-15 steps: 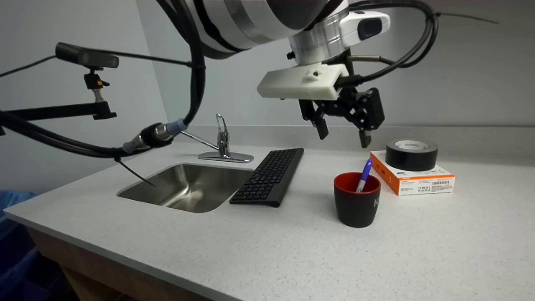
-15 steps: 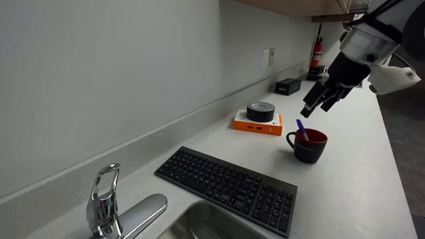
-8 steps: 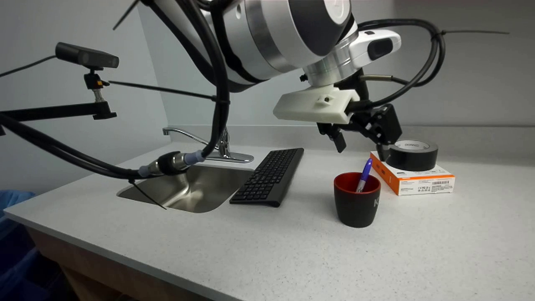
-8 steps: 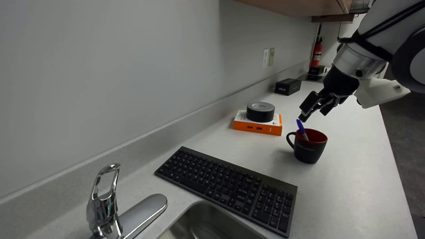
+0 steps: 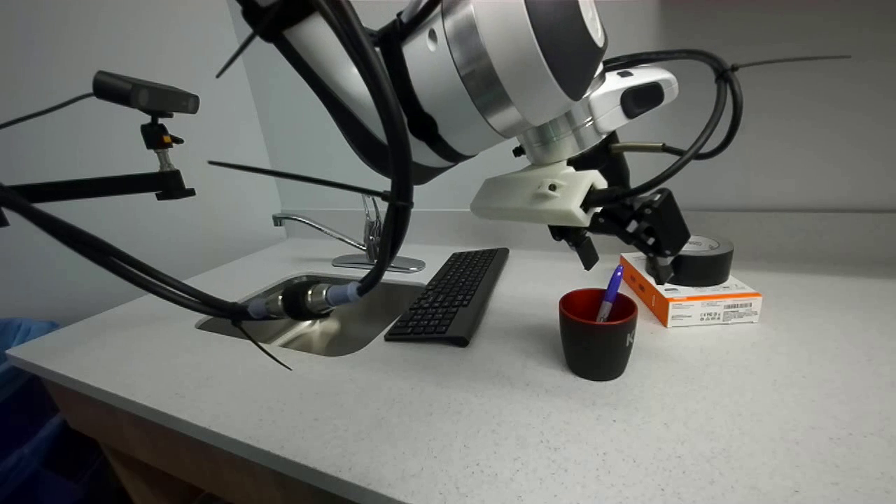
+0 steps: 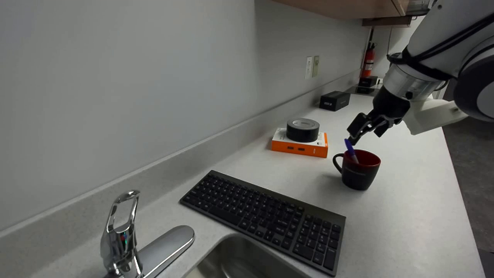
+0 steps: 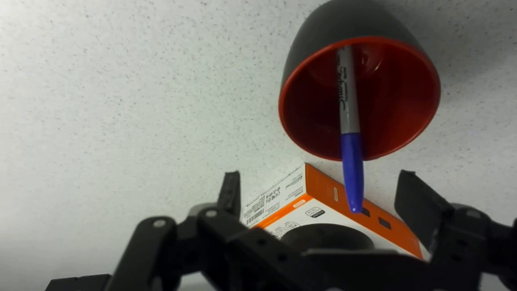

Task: Remove the pen from the mug and put it on the counter

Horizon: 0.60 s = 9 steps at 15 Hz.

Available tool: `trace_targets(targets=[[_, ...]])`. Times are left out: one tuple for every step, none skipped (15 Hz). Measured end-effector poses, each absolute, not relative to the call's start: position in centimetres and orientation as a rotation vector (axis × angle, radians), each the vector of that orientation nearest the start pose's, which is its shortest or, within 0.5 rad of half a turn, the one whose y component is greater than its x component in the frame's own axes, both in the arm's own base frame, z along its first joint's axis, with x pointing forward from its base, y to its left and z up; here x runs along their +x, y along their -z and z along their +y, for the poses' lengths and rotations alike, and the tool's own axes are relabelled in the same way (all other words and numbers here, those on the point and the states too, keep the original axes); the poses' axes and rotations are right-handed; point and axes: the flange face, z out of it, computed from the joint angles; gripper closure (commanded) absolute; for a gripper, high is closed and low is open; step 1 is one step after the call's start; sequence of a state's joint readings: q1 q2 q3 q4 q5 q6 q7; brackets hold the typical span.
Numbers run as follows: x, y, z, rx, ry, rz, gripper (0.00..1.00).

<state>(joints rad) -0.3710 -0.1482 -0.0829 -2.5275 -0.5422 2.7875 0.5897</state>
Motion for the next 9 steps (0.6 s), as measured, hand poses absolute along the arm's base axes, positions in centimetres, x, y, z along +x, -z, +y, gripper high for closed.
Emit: trace_targets(targets=[[44.2, -36.8, -18.8, -3.182, 0.706, 0.947, 0.0], [44.3, -36.7, -18.8, -3.185, 0.713, 0.959, 0.0], [44.5, -36.6, -18.7, -3.187, 0.719, 0.969, 0.0], [44.7, -36.4, -18.7, -3.189, 0.725, 0.979, 0.0], [44.8, -36.3, -18.6, -3.189, 0.73, 0.99, 0.0], [45.0, -36.2, -18.6, -3.19, 0.736, 1.0, 0.0], [45.2, -36.0, -18.5, -3.191, 0.743, 1.009, 0.0], [45.4, -35.9, -18.4, -3.191, 0.75, 1.02, 0.0], [45.6, -35.8, -18.3, -3.191, 0.757, 1.028, 0.0]])
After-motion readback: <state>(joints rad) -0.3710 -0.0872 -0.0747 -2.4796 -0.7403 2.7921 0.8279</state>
